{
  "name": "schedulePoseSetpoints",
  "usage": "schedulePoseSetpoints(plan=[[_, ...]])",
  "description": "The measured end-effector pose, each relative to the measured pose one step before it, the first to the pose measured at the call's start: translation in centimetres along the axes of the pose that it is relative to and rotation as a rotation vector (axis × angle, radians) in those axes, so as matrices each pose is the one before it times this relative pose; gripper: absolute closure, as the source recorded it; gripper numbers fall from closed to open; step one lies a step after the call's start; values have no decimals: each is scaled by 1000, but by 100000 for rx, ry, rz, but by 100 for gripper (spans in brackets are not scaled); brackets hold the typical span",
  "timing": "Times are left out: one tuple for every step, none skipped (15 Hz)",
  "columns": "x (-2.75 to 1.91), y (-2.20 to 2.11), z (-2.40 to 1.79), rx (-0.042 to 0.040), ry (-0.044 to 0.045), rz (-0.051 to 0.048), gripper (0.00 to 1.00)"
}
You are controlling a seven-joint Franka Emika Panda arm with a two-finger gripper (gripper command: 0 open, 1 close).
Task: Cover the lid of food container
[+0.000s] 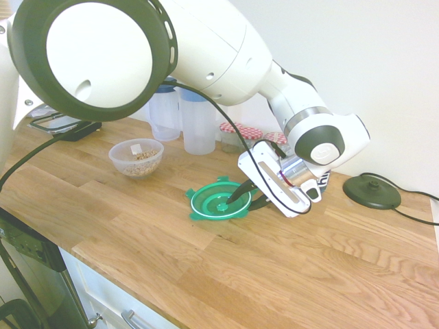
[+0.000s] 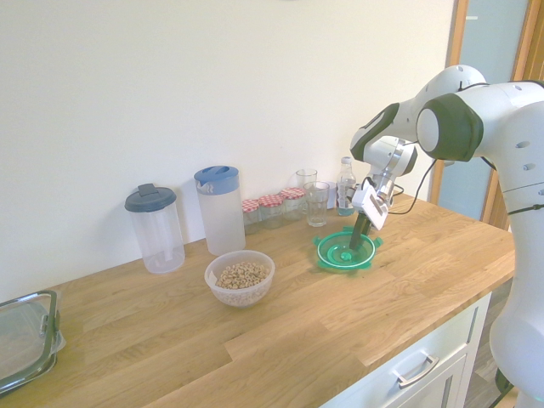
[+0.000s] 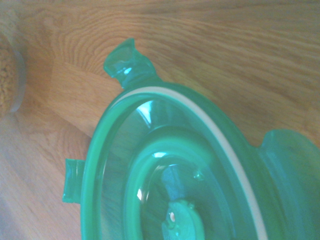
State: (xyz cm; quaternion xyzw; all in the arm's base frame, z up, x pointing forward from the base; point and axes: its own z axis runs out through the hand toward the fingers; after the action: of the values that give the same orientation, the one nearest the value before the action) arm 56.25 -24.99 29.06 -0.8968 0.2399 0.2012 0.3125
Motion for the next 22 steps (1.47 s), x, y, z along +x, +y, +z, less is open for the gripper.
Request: schedulePoseSetpoints(plan=[[27,99,67,-499,-218,1540,100],[-12,83,4,-844,-151,646,100],[-29,63,-5,-950,-251,190,100],[-49,21,-96,-1248,-270,601,100],[-4,-63,-140,-1709,310,1371,100],[38,-233,-235,-1568,1448,1448,100],[-100,-321,-443,-770,1670,519,100],[-305,-455,-750,-377,1442,-58,100],[-581,-570,-1171,-581,1739,-422,100],[-865,-728,-1675,-2555,2591,-832,100],[-1208,-1132,-2240,-4818,3699,-868,100],[-1478,-1446,-2578,-5381,4095,128,100],[-1478,-1562,-2443,-5404,4414,965,100],[-1460,-1438,-2215,-5779,4285,1289,100],[-1353,-1209,-2087,-5630,4262,1154,100],[-1085,-907,-1740,-5445,4326,1103,100],[-811,-844,-1388,-4907,4355,995,100],[-438,-1180,-1203,-4600,4819,886,100],[-273,-1460,-1139,-4456,4773,840,100],[-305,-1643,-928,-4723,4829,477,100],[-457,-1997,-845,-4821,5024,72,100],[-466,-1854,-644,-4868,4727,219,100]])
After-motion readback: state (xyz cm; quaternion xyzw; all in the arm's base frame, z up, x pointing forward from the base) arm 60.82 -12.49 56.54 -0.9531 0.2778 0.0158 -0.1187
